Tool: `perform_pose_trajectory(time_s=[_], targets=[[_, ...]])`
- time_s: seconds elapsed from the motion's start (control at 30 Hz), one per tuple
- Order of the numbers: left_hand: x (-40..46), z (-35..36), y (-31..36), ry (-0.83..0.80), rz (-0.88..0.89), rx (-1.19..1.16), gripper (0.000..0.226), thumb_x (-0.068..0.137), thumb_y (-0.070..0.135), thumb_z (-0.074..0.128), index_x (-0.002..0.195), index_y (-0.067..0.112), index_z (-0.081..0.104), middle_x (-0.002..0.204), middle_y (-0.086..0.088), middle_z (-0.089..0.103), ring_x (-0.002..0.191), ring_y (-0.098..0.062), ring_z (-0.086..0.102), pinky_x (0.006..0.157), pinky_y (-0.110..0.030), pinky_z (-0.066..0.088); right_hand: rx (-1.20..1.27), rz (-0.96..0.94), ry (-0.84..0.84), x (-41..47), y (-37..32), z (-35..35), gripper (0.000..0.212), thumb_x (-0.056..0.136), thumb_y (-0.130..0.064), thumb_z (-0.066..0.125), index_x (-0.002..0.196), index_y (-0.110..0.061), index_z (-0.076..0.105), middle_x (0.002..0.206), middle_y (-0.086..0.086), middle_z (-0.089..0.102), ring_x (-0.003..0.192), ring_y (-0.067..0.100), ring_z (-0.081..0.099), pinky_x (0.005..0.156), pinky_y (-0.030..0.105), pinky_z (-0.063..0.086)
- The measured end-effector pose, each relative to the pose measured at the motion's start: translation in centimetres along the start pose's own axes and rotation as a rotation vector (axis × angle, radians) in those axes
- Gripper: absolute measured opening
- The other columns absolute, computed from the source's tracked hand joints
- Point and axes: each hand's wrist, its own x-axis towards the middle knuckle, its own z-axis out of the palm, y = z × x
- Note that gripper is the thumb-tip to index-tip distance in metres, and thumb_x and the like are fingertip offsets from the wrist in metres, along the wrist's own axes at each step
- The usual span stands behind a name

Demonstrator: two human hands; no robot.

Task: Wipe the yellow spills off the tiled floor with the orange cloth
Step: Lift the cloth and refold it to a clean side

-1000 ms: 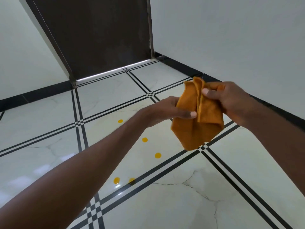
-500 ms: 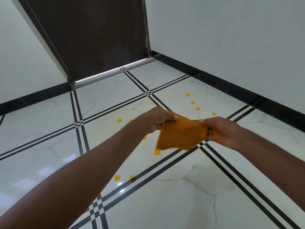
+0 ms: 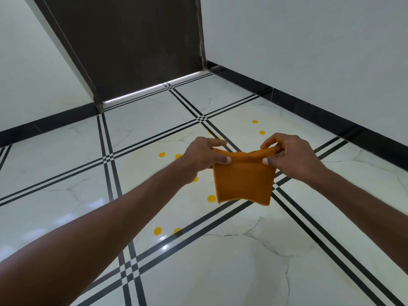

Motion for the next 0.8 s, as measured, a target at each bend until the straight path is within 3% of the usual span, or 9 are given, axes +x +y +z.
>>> perform_pose_trajectory(time_s=[0.17,0.33,0.6,0.8], targets=[[0.0,-1.0,-0.1,-0.013,0.021,0.059,0.039,0.082,0.025,0.081,0.120,0.019,0.072,0.118,-0.003,0.066,0.105,-0.023,0.065,0.071,-0.025,0.059,-0.003,-0.023,0.069,-0.2,-0.2,0.4,0.020,0.088,-0.022,0.078,0.107,-0.017,0.073,0.096,0.002,0.067,0.089,0.020,0.062,0.078,0.032,0.044],[-0.1,-2.6,-0.9,-0.170,0.048,0.090,0.039,0.078,0.026,0.084,0.113,0.011,0.074,0.110,-0.006,0.072,0.104,-0.022,0.068,0.086,-0.034,0.061,-0.022,-0.060,0.100,0.1,-0.5,0.5,0.018,0.090,-0.025,0.076,0.106,-0.017,0.075,0.093,0.001,0.069,0.087,0.020,0.064,0.080,0.033,0.045],[-0.2,-5.4,-1.7,-0.057,0.101,0.309,0.030,0.077,0.034,0.083,0.095,0.011,0.077,0.099,-0.005,0.076,0.099,-0.016,0.067,0.080,-0.029,0.056,-0.117,-0.166,-0.018,1.5,-1.7,1.8,0.004,0.095,-0.030,0.069,0.092,-0.027,0.069,0.079,-0.003,0.066,0.076,0.014,0.064,0.076,0.030,0.047],[2.4,-9.0,-3.7,0.020,0.085,0.342,0.023,0.078,0.030,0.084,0.091,0.012,0.077,0.094,-0.004,0.077,0.093,-0.016,0.072,0.079,-0.027,0.061,-0.058,-0.221,0.020,6.4,-3.4,6.0,0.015,0.093,-0.026,0.072,0.102,-0.017,0.079,0.093,0.006,0.076,0.089,0.021,0.066,0.082,0.030,0.045]])
